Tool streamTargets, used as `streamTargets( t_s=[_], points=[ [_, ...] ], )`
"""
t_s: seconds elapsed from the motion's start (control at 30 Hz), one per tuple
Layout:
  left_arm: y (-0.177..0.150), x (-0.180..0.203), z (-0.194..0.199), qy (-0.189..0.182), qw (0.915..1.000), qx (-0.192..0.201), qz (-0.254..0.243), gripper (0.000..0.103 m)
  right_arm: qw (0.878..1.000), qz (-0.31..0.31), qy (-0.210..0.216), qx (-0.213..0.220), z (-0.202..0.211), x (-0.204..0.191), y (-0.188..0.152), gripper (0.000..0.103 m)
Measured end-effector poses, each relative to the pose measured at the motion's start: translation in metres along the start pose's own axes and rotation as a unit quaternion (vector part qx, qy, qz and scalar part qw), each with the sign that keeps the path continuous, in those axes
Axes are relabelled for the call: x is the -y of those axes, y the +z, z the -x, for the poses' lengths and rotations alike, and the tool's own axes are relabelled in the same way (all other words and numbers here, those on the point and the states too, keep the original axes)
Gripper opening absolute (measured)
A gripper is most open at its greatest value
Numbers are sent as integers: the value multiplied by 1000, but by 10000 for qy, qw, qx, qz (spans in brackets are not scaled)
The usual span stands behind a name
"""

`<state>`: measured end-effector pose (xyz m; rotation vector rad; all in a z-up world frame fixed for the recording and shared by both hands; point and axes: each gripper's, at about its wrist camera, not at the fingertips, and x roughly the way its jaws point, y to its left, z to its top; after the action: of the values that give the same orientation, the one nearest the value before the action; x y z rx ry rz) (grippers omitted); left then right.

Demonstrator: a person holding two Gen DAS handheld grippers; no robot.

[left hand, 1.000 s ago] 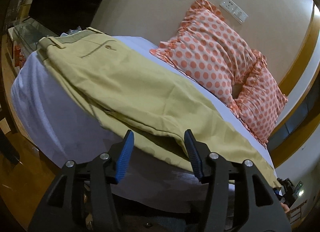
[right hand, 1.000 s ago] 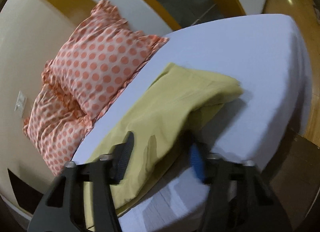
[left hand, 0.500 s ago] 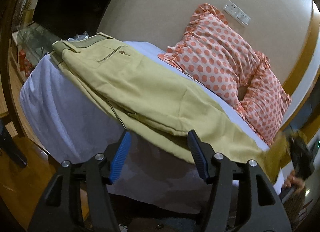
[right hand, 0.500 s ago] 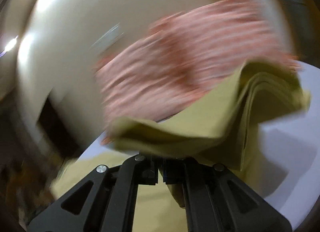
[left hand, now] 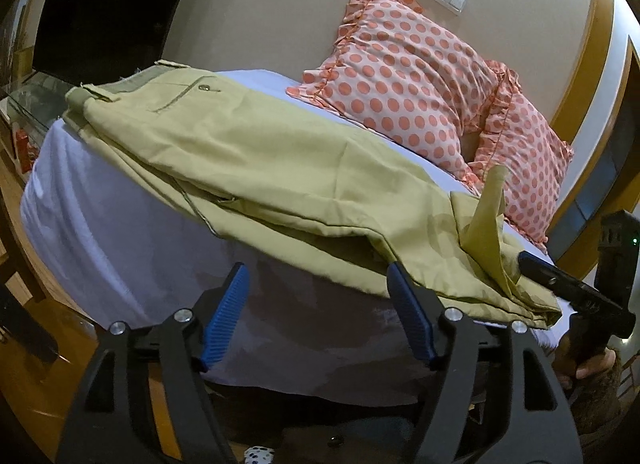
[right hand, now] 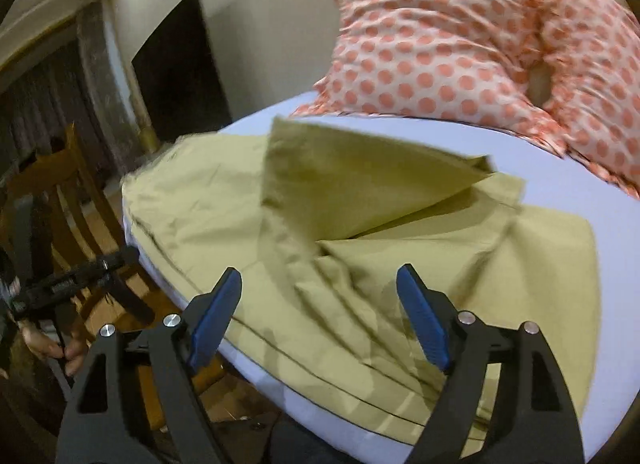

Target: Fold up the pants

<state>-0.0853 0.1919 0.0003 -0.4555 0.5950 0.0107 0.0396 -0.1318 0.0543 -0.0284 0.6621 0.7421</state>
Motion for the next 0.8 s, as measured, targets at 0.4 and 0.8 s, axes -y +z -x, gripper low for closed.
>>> streamTargets(
  t_s=[0.4, 0.8],
  points=[
    [-1, 2, 11, -87, 9998, 200, -22, 77, 9782, -1861, -914, 137, 1, 74, 16, 75],
    [-1, 5, -2, -183, 9998, 61, -38, 78, 9519, -2754, 1290, -388, -68, 64, 43, 75]
  ],
)
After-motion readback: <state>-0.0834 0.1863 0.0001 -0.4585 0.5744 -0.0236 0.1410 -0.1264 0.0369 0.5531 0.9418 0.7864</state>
